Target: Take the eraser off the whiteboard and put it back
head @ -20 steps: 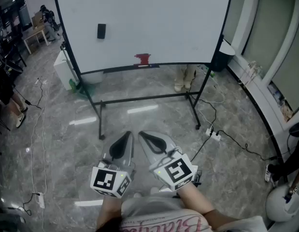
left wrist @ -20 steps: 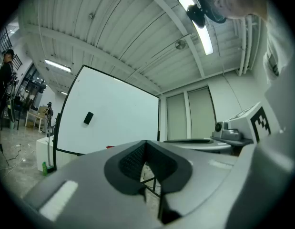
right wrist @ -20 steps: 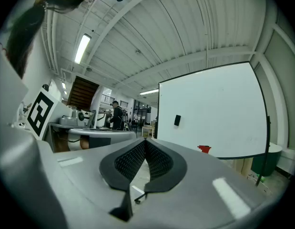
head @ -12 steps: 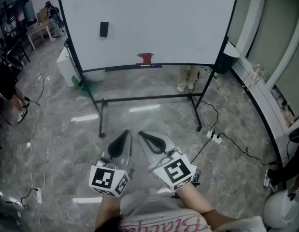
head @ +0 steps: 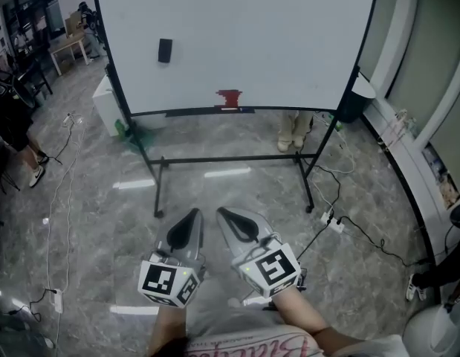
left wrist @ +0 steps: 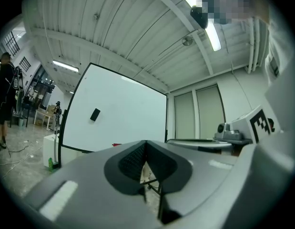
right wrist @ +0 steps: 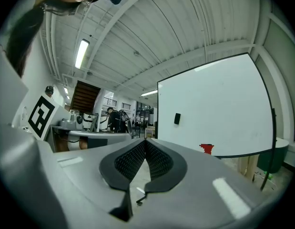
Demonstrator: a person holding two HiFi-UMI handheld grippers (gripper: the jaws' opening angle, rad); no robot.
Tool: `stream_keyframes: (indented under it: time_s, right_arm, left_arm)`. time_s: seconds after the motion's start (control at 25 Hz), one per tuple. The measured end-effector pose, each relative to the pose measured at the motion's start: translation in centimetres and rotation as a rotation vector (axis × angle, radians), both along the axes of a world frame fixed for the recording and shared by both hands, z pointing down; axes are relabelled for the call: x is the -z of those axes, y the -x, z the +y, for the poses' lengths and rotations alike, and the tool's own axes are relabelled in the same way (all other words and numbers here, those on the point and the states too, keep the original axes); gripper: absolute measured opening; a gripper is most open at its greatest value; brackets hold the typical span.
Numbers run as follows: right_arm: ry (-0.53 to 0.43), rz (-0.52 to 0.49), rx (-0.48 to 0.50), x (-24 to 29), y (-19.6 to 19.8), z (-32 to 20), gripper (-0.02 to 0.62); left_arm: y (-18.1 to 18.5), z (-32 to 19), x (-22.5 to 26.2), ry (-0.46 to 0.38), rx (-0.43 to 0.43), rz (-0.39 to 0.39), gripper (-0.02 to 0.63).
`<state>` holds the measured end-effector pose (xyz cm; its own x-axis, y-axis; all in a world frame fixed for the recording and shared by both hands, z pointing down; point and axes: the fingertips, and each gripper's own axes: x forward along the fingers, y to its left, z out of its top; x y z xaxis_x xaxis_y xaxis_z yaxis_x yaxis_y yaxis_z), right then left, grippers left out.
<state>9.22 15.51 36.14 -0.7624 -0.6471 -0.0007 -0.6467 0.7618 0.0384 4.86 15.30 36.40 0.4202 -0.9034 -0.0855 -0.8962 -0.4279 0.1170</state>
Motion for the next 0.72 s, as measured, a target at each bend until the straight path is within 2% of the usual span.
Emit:
stream_keyframes:
  time_s: [0.2, 0.4, 0.72]
  right_arm:
    - [0.029, 0.055, -0.008, -0.7, 1.0, -3.1, 0.002]
    - [-0.020, 0.033, -0.002, -0.2, 3.1, -7.7, 0.002]
    - [-0.019, 0.031, -0.020, 0.4, 7.4, -15.8, 0.002]
  left_arm:
    - [1.3, -3.4, -0.1, -0.002, 0.001, 0.003, -0.003]
    - [3.0, -8.1, 0.7, -0.021, -0.011, 0.000, -0.003]
    - [7.1, -16.3, 1.1, -0.025, -0.037, -0.005, -0.003]
